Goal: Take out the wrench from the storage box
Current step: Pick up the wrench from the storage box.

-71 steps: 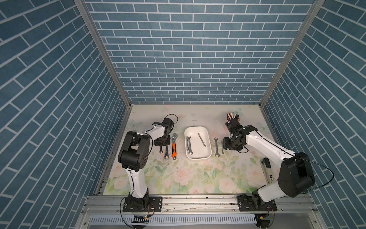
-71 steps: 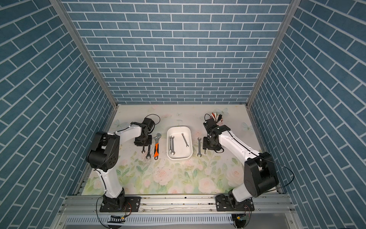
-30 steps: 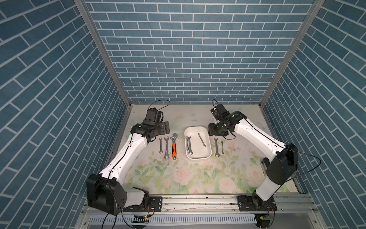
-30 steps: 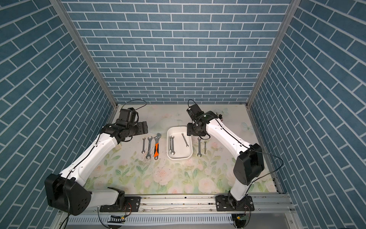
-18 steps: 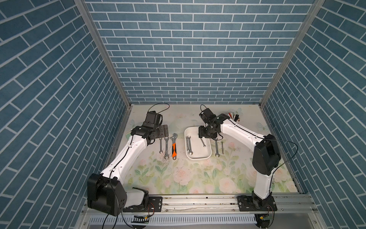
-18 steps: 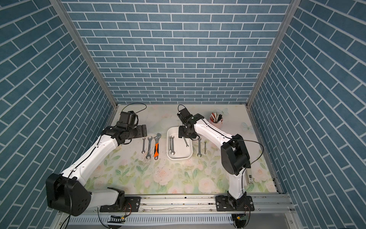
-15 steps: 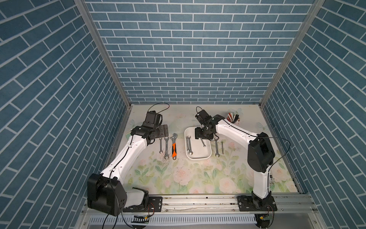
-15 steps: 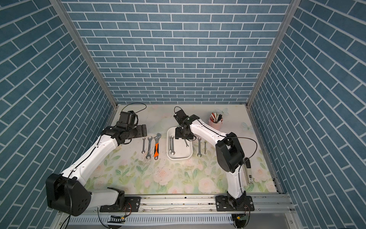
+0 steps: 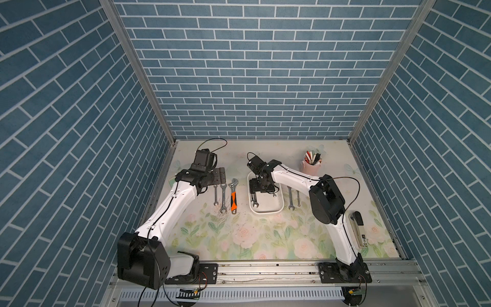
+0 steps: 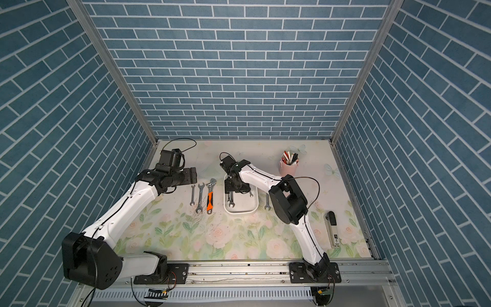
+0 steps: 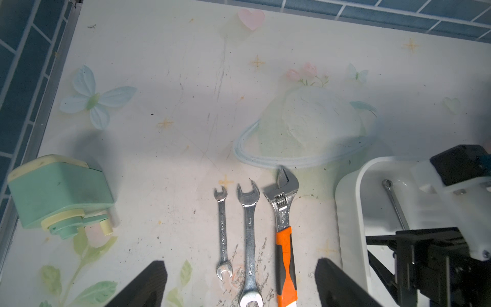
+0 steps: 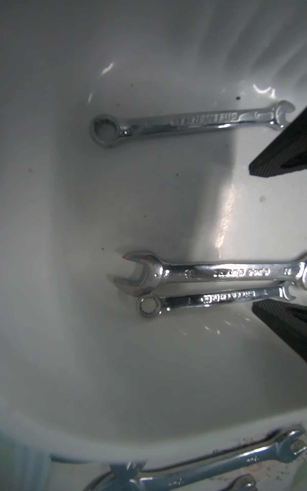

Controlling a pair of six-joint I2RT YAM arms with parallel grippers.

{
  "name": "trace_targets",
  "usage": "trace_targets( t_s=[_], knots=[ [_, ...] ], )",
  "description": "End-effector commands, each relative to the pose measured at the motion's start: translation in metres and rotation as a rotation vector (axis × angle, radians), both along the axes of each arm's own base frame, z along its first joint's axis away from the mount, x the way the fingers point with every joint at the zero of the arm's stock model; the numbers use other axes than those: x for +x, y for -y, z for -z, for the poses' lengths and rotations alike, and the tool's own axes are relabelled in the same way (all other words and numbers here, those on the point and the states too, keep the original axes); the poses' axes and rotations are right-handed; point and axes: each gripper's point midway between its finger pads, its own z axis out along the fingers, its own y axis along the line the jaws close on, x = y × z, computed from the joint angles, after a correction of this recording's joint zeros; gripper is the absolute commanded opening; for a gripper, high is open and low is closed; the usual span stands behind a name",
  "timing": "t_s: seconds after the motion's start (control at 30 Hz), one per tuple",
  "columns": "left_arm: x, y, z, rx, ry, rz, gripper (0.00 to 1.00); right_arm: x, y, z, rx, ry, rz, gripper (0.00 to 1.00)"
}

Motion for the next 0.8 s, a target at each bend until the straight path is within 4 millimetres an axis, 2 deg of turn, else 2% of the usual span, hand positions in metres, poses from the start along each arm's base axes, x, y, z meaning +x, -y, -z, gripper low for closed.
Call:
trace_targets(
  t_s=[0.0, 0.3, 0.43, 0.63, 0.77],
  knots=[
    [0.000, -0.004, 0.003, 0.015, -0.006, -0.002, 0.93, -0.001, 0.002, 0.008, -0.048, -0.003, 0.014, 0.77],
    [0.001, -0.006, 0.002, 0.020, -0.001, -0.004, 0.92, -0.002, 0.010, 0.024, -0.126, 0.003, 0.040, 0.77],
    [0.001, -0.006, 0.004, 0.020, -0.007, -0.003, 0.93, 0.002, 0.027, 0.026, -0.224, 0.022, 0.051, 0.77],
    [0.002, -0.005, 0.006, 0.020, -0.012, -0.001, 0.92, 0.009, 0.051, 0.014, -0.303, 0.057, 0.083, 0.76],
    [0.002, -0.005, 0.006, 0.020, -0.014, 0.001, 0.92, 0.013, 0.050, -0.001, -0.266, 0.076, 0.095, 0.74]
  ],
)
